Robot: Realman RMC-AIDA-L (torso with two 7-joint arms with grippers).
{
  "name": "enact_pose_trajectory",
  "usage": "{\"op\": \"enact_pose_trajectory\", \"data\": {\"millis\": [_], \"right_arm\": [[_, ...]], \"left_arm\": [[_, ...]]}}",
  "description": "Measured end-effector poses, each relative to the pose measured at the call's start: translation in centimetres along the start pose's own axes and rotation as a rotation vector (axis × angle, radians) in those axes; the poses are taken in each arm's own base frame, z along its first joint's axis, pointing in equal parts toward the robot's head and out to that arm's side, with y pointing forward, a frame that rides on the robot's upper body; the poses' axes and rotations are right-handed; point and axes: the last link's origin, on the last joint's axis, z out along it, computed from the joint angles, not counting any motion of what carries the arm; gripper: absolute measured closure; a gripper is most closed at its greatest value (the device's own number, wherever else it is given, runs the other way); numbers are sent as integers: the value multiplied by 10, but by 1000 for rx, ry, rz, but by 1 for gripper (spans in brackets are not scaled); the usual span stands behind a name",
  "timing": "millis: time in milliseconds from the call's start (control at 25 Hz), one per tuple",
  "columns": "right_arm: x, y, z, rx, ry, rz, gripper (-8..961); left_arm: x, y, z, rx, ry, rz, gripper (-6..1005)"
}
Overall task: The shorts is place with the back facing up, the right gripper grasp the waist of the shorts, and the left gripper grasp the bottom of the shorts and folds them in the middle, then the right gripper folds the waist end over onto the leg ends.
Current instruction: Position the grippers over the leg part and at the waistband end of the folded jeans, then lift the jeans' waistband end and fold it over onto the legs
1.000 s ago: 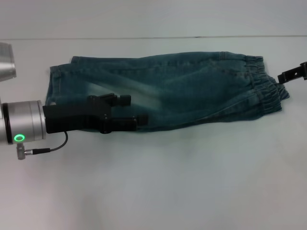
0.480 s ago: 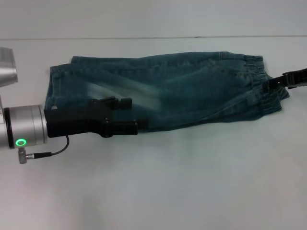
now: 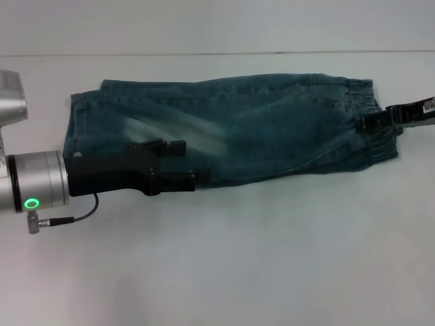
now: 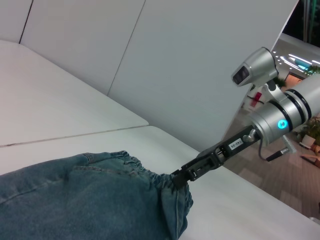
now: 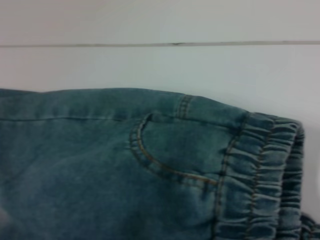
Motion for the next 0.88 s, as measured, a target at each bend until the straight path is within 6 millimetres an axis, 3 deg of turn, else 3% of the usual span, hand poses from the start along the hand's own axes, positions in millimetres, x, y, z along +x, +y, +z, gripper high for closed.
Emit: {"op": "enact_pose_trajectory", "data": {"millis": [440,680,880], "right_arm": [[3,-3,-5,-14,5,-28,252],[4,-2,-5,-16,6,-36,489],[6,-2,-5,-25,4,-47,584]], "left_arm": [[-2,-2,0,15,1,6,100],[-2,-2,1,12,2,4,117],[0,-2,1,15,12,5,131]]}}
